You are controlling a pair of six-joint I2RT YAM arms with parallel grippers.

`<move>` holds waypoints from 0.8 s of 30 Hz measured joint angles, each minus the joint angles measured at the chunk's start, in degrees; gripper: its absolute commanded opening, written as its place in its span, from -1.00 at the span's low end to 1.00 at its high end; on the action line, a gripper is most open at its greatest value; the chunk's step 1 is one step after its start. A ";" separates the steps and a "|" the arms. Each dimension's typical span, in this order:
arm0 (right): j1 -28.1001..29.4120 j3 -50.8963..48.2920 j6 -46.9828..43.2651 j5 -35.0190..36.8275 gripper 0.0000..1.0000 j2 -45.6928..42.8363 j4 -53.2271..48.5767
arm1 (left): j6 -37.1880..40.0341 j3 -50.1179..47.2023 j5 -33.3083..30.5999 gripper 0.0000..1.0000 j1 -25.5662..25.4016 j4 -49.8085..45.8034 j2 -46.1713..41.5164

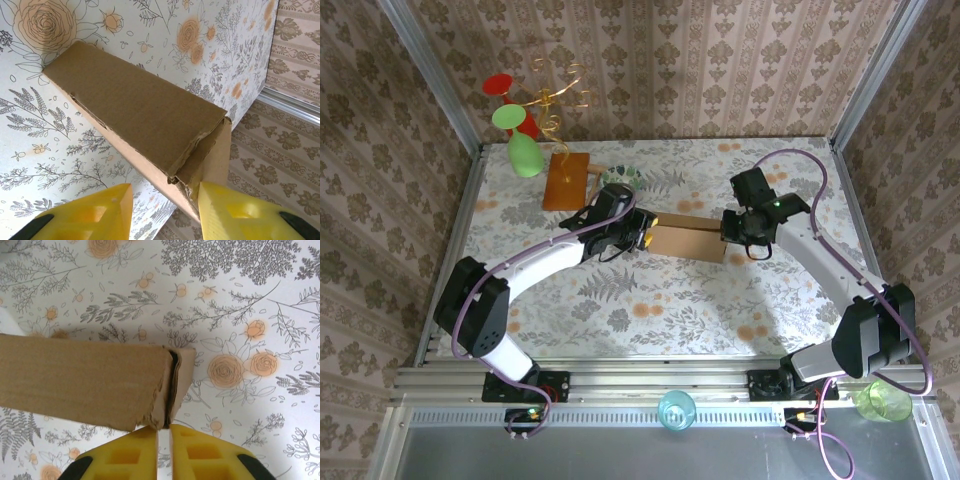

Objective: Fold the paper box

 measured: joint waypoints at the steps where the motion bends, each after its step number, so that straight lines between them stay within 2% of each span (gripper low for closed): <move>1: 0.00 0.46 0.20 -0.63 -0.55 0.00 -0.61 | -0.02 0.00 0.00 -0.26 0.00 0.00 0.00; 7: -0.98 2.43 2.32 -5.97 -0.16 -2.82 -2.64 | 0.00 0.00 -0.04 -0.31 0.00 0.00 0.00; 11: -4.74 2.62 5.53 -11.26 0.02 -5.40 -2.67 | 0.00 0.00 -0.04 -0.33 0.00 0.00 0.00; 16: -9.53 2.60 9.09 -17.44 0.01 -4.74 -1.18 | 0.00 0.00 -0.07 -0.34 0.00 0.00 0.02; 24: -11.45 -0.46 11.47 -21.94 -0.29 -0.28 2.69 | 0.00 0.00 -0.04 -0.35 -0.02 0.00 0.13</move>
